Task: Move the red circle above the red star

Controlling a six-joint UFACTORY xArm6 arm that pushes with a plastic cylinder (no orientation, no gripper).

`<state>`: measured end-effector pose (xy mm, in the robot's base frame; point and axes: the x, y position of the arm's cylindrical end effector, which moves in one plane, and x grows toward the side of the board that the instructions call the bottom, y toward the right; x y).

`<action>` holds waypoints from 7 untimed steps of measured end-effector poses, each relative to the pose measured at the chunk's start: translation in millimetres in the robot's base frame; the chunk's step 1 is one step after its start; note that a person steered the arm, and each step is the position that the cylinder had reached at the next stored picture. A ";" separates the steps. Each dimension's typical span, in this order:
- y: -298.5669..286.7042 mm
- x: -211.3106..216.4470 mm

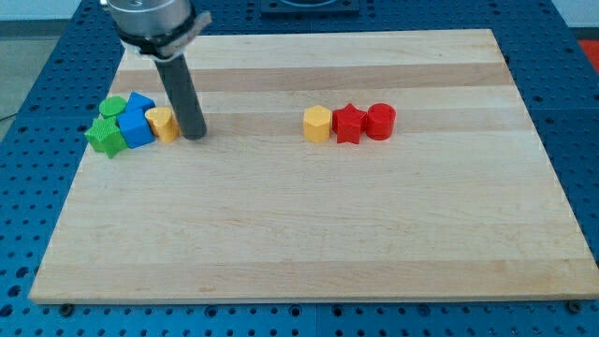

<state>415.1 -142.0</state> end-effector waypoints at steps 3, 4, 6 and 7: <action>261.9 29.6; 309.5 10.5; 312.5 -0.3; 310.2 21.7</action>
<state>436.8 168.2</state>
